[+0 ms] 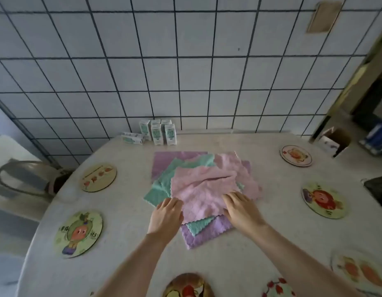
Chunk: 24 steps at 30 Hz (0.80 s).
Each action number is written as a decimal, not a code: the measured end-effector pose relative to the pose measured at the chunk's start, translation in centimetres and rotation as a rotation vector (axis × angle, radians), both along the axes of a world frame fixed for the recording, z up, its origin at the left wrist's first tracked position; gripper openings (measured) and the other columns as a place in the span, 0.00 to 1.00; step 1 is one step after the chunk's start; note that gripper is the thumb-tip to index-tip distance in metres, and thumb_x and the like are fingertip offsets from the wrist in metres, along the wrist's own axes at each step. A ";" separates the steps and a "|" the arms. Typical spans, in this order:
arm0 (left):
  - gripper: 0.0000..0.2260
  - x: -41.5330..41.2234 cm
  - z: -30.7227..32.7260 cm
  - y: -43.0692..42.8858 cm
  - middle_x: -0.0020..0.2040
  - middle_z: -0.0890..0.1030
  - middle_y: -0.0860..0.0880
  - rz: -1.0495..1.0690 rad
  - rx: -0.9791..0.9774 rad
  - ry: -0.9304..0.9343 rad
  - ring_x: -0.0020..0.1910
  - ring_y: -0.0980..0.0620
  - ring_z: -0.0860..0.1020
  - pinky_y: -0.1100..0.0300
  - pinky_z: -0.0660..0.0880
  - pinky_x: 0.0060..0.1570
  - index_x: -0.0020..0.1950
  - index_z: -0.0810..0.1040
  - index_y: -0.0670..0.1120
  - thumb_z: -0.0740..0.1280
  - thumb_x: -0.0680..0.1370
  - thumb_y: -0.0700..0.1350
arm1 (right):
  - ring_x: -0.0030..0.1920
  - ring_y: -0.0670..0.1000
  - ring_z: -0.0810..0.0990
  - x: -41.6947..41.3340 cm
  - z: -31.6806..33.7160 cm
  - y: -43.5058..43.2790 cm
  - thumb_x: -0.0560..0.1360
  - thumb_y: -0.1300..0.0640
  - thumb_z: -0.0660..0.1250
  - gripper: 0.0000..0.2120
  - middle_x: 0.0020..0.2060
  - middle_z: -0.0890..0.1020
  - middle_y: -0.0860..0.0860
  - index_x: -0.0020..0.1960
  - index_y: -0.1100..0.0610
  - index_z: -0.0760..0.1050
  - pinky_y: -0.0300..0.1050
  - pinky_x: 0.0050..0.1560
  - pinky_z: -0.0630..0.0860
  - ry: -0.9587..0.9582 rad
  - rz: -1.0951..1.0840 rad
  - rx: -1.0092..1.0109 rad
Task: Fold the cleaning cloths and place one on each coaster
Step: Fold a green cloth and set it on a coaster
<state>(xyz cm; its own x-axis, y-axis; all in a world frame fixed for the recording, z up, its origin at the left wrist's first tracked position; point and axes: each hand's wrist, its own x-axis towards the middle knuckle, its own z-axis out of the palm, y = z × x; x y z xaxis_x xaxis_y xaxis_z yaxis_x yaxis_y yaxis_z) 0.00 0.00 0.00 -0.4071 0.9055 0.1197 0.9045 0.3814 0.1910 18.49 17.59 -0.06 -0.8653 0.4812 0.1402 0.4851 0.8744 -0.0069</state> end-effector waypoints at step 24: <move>0.34 0.8 -10.2 7.6 0.67 0.75 0.43 -0.198 -0.287 -0.061 0.65 0.41 0.74 0.48 0.77 0.57 0.68 0.74 0.42 0.78 0.63 0.44 | 0.41 0.55 0.77 -2.1 -10.4 6.1 0.64 0.66 0.59 0.11 0.40 0.77 0.52 0.42 0.56 0.75 0.48 0.38 0.78 -0.062 0.305 -0.016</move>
